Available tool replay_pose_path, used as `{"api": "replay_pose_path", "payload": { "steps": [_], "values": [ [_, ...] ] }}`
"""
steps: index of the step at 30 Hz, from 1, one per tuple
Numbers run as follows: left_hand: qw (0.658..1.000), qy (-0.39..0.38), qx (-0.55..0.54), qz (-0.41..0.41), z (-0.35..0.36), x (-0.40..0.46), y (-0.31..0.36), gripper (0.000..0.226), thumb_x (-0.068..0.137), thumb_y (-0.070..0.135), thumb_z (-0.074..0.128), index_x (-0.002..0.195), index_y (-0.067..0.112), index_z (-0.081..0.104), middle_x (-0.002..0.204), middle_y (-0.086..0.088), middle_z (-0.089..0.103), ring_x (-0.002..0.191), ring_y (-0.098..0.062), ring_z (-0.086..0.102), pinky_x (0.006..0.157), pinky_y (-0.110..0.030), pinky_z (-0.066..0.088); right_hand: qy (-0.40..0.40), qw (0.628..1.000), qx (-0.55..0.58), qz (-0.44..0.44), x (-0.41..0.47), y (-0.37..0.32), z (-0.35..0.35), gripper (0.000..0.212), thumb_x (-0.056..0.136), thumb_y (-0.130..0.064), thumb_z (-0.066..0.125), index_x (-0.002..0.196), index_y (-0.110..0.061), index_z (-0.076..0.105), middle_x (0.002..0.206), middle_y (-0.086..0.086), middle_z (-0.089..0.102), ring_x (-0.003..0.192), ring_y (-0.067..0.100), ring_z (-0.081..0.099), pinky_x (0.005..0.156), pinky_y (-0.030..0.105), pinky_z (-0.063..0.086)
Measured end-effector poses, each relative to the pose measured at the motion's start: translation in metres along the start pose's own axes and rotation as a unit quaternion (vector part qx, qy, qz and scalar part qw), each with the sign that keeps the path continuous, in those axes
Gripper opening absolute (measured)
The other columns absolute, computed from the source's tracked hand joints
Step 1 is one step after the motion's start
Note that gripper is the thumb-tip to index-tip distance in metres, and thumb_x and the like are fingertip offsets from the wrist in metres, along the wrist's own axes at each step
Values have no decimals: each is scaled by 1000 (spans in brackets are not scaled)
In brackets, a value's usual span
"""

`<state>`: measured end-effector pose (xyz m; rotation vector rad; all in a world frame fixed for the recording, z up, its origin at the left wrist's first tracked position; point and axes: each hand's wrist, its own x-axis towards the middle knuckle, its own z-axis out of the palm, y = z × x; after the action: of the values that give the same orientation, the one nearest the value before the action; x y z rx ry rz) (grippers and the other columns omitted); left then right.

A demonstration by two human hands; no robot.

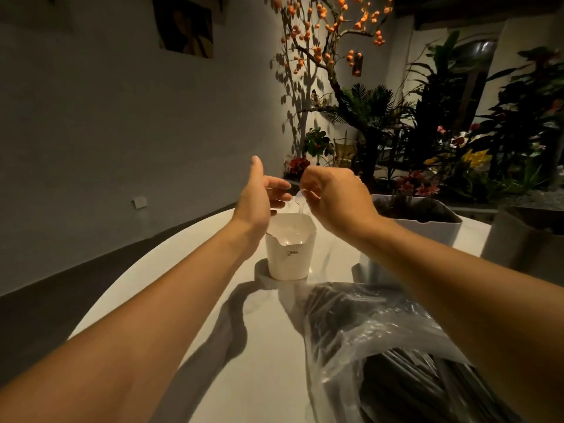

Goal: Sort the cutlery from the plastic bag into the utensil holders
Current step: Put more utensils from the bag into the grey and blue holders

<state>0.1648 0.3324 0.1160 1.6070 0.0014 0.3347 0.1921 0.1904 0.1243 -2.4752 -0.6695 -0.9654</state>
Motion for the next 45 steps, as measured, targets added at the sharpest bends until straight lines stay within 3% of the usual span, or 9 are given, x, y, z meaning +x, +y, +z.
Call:
{"api": "replay_pose_path", "payload": {
  "steps": [8, 15, 21, 26, 31, 34, 37, 40, 45],
  "values": [
    [999, 5, 48, -5, -1, 13, -35, 75, 103, 60, 10, 108, 10, 67, 103, -10, 69, 102, -23, 63, 96, -38, 46, -165, 983, -35, 73, -11, 12, 52, 20, 93, -18, 67, 108, -29, 75, 108, -2, 72, 92, 19, 64, 79, 29, 55],
    [999, 17, 29, 13, 4, 6, -22, 72, 104, 58, 14, 104, 10, 67, 100, -10, 70, 100, -25, 64, 92, -38, 48, -122, 990, -52, 47, -3, 2, 10, 24, 93, -14, 63, 112, -27, 73, 123, -3, 63, 119, 20, 49, 91, 32, 45],
    [999, -19, 37, 24, 26, -41, 5, 67, 107, 53, 16, 106, 9, 65, 98, -9, 69, 89, -20, 65, 78, -31, 51, -108, 990, 19, 89, -41, -6, -52, 22, 94, -12, 58, 107, -22, 72, 107, -3, 65, 95, 16, 61, 83, 34, 55],
    [992, -77, 82, 65, 49, -101, 21, 47, 109, 38, 30, 91, 7, 60, 66, -8, 59, 54, -16, 53, 52, -31, 47, -153, 981, 73, 97, -91, -13, -107, 16, 95, -27, 58, 88, -17, 69, 82, -3, 69, 78, 13, 65, 71, 33, 57],
    [976, -118, 152, 99, 64, -163, 18, 45, 107, 32, 39, 77, 7, 61, 55, -4, 59, 44, -11, 55, 46, -26, 49, -288, 935, 145, 146, -141, -13, -154, 35, 101, -24, 52, 75, -5, 66, 61, 3, 65, 49, 10, 59, 48, 24, 48],
    [953, -89, 244, 158, 68, -189, -3, 44, 105, 35, 44, 75, 10, 64, 58, 4, 62, 54, -6, 64, 54, -26, 59, -413, 870, 170, 208, -171, -8, -162, 28, 100, -16, 52, 82, -2, 69, 70, 9, 72, 58, 18, 69, 58, 28, 57],
    [901, -85, 360, 227, 71, -200, -22, 30, 105, 34, 41, 96, 22, 66, 91, 5, 71, 85, -13, 65, 84, -42, 57, -494, 857, -13, 147, -196, -1, -155, 21, 97, -27, 58, 92, -12, 71, 83, 3, 72, 78, 20, 72, 74, 31, 58],
    [878, -127, 378, 264, 75, -198, -34, 30, 104, 22, 40, 128, 24, 58, 133, 7, 58, 124, -9, 49, 111, -34, 40, -414, 893, -167, 49, -217, 7, -140, 18, 95, -35, 58, 103, -21, 66, 78, -6, 53, 83, 18, 57, 71, 26, 43],
    [850, -148, 428, 270, 77, -193, -53, 48, 88, 0, 55, 128, 26, 55, 136, 9, 52, 130, -11, 43, 113, -38, 39, -276, 946, -169, 18, -241, 16, -111, 28, 92, -45, 61, 113, -28, 68, 100, -5, 68, 90, 19, 62, 84, 35, 55]
  ]
}}
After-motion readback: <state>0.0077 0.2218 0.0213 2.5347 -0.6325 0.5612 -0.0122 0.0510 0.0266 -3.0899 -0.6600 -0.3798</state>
